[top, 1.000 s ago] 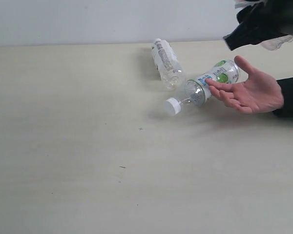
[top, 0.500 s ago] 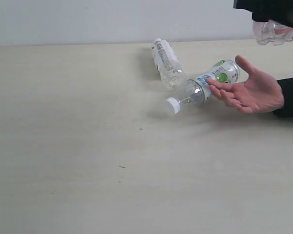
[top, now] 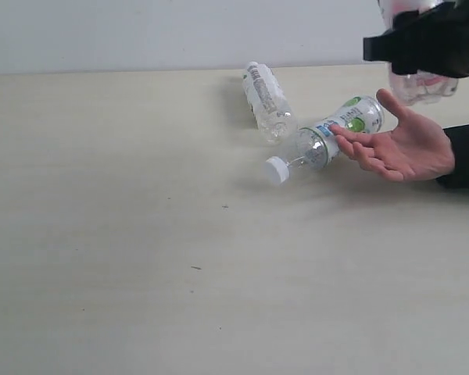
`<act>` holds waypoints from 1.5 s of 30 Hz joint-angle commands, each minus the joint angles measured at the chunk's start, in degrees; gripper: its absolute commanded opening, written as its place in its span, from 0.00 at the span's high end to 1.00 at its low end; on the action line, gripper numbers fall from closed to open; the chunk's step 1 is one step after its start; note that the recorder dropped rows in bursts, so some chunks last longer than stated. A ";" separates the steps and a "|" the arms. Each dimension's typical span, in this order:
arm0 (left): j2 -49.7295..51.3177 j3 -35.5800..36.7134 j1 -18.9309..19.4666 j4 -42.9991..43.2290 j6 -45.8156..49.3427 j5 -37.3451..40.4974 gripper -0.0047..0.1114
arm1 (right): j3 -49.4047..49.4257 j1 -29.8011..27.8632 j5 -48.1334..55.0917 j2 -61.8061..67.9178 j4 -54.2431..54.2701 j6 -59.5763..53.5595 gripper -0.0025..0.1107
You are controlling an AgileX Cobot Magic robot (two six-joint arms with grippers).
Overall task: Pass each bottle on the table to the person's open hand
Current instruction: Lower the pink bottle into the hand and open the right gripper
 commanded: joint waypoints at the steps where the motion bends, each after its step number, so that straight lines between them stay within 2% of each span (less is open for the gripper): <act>1: -0.37 0.01 -0.32 0.40 -0.30 -0.16 0.95 | 4.15 -2.22 -0.70 0.33 -0.46 -1.61 0.98; 6: -0.37 0.01 -0.32 0.40 -0.30 -0.16 0.95 | 6.83 -6.16 6.18 4.05 -0.46 -1.61 0.98; 14: -0.37 0.01 -0.32 0.40 -0.30 -0.16 0.95 | 6.83 -6.16 7.88 11.01 -0.46 -3.67 0.98; 19: -0.37 0.01 -0.32 0.40 -0.30 -0.16 0.95 | 6.83 -6.16 7.74 13.28 -0.46 -6.65 0.98; 45: -0.37 0.01 -0.32 0.40 -0.30 -0.16 0.95 | 6.83 -6.16 6.11 16.31 -0.46 -5.75 0.97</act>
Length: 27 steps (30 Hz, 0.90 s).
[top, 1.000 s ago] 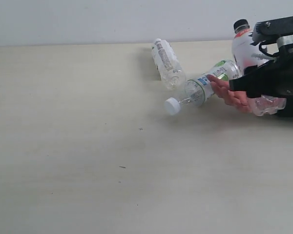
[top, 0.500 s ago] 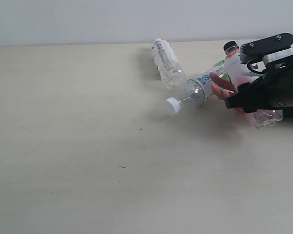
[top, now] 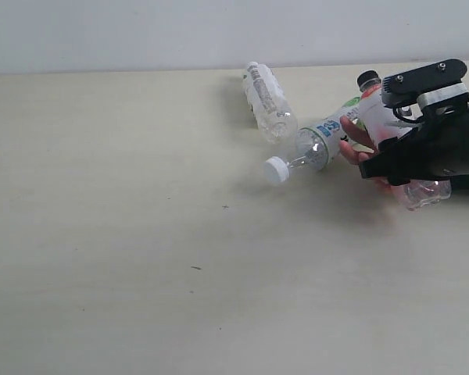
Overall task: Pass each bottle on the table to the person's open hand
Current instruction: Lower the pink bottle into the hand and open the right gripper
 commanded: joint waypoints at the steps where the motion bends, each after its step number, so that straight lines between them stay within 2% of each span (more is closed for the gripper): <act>1: -0.37 0.01 -0.32 0.40 -0.30 -0.16 0.95 | 0.13 -0.47 0.00 0.19 -0.35 0.27 0.96; 3: -0.37 0.01 -0.32 0.40 -0.30 -0.16 0.95 | 0.13 -0.47 -0.52 0.19 -0.35 0.27 0.90; 10: -0.37 0.01 -0.32 0.40 -0.30 -0.16 0.95 | 0.13 -0.47 -0.52 0.19 -0.35 0.27 0.56; 16: -0.37 0.01 -0.32 0.40 -0.30 -0.16 0.95 | 0.13 -0.47 -0.94 0.19 -0.35 0.27 0.38; 20: -0.37 0.01 -0.32 0.40 -0.30 -0.16 0.95 | 0.13 -0.47 -2.88 0.19 -0.35 0.27 0.30; 27: -0.37 0.01 -0.32 0.40 -0.30 -0.16 0.95 | 0.13 -0.47 -3.42 0.19 -0.35 0.27 0.30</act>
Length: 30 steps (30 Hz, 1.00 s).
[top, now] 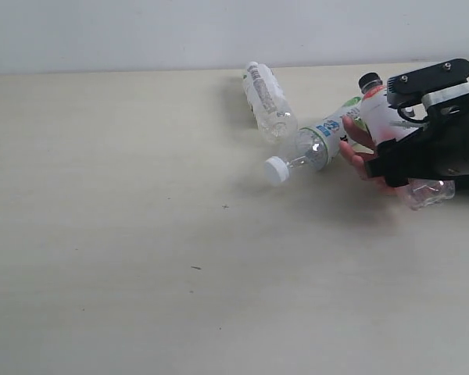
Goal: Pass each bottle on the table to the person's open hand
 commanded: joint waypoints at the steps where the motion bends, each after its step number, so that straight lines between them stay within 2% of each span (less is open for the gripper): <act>1: -0.37 0.01 -0.32 0.40 -0.30 -0.16 0.95 | 0.13 -0.47 -0.44 0.19 -0.35 0.05 0.30; 8: -0.37 0.01 -0.32 0.40 -0.30 -0.16 0.95 | 0.13 -0.47 -0.36 -1.49 -0.35 -0.38 0.30; 19: -0.37 0.01 -0.32 0.40 -0.30 -0.16 0.95 | 0.13 -0.36 4.24 -14.10 -0.35 0.06 0.33; 21: -0.37 0.01 -0.32 0.40 -0.30 -0.16 0.95 | 0.69 -0.36 5.51 -17.22 -0.35 0.06 0.40; 22: -0.37 0.01 -0.32 0.40 -0.30 -0.16 0.95 | 0.98 -0.36 7.52 -18.87 -0.35 0.06 0.48; 26: -0.37 0.01 -0.32 0.40 -0.30 -0.16 0.95 | 2.49 -0.36 12.74 -24.71 -0.35 0.31 0.94; 27: -0.37 0.01 -0.32 0.40 -0.30 -0.16 0.95 | 2.63 -0.36 14.09 -25.75 -0.35 0.78 0.97; 30: -0.37 0.01 -0.32 0.40 -0.30 -0.16 0.95 | 2.66 -0.36 17.83 -29.05 -0.35 1.17 0.97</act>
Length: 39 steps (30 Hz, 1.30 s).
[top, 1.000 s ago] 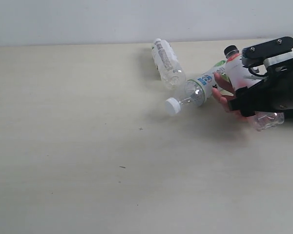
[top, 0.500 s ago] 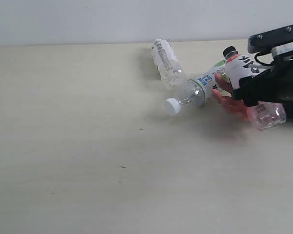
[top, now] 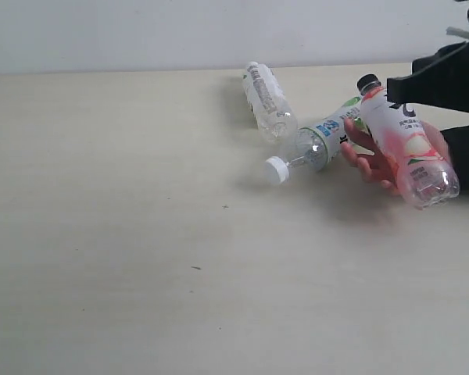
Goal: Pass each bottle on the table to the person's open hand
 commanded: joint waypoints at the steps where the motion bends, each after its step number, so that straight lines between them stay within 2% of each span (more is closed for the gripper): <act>1: -0.37 0.01 -0.32 0.40 -0.30 -0.16 0.95 | 0.70 -0.36 6.67 -5.05 -0.35 1.00 0.97; 5: -0.37 0.01 -0.32 0.40 -0.30 -0.16 0.95 | 2.59 -0.36 14.65 -9.78 -0.35 1.13 0.97; 7: -0.37 0.01 -0.32 0.40 -0.30 -0.16 0.95 | 2.33 -0.36 19.84 -10.14 -4.63 8.28 0.98; 8: -0.37 0.01 -0.32 0.40 -0.30 -0.16 0.95 | 1.31 -0.36 22.99 -9.57 -19.00 17.76 0.98; 9: -0.37 0.01 -0.32 0.40 -0.30 -0.16 0.95 | 0.47 -0.36 24.20 -8.83 -28.80 26.10 0.98; 11: -0.37 0.01 -0.32 0.40 -0.30 -0.16 0.95 | -3.72 -0.36 31.04 -5.40 -61.91 57.98 0.98; 12: -0.37 0.01 -0.32 0.40 -0.30 -0.16 0.95 | -6.64 -0.36 33.07 -3.59 -82.60 79.61 0.98; 13: -0.37 0.01 -0.32 0.40 -0.30 -0.16 0.95 | -6.90 -0.36 32.29 -3.45 -92.82 91.43 0.98; 14: -0.37 0.01 -0.32 0.40 -0.30 -0.16 0.95 | -5.92 -0.36 27.70 -4.38 -109.92 108.50 0.98; 15: -0.37 0.01 -0.32 0.40 -0.30 -0.16 0.95 | -4.49 -0.36 23.87 -5.39 -117.17 116.41 0.98; 16: -0.37 0.01 -0.32 0.40 -0.30 -0.16 0.95 | -0.18 -0.36 13.47 -7.75 -130.09 128.93 0.98; 17: -0.37 0.01 -0.32 0.40 -0.30 -0.16 0.95 | 3.66 -0.36 3.66 -9.33 -138.15 137.75 0.98; 19: -0.37 0.01 -0.32 0.40 -0.30 -0.16 0.95 | 7.06 -0.36 -2.95 -10.03 -141.36 144.41 0.98; 23: -0.37 0.01 -0.32 0.40 -0.30 -0.16 0.95 | 8.97 -0.36 4.39 -12.84 -141.36 142.56 0.98; 28: -0.37 0.01 -0.32 0.40 -0.30 -0.16 0.95 | 10.93 -0.36 1.12 -22.59 -141.12 144.83 0.98; 35: -0.37 0.01 -0.32 0.40 -0.30 -0.16 0.95 | 10.94 -0.36 10.17 -31.67 -140.36 148.62 0.98; 39: -0.37 0.01 -0.32 0.40 -0.30 -0.16 0.95 | 10.94 -0.36 17.04 -36.01 -135.14 148.23 0.98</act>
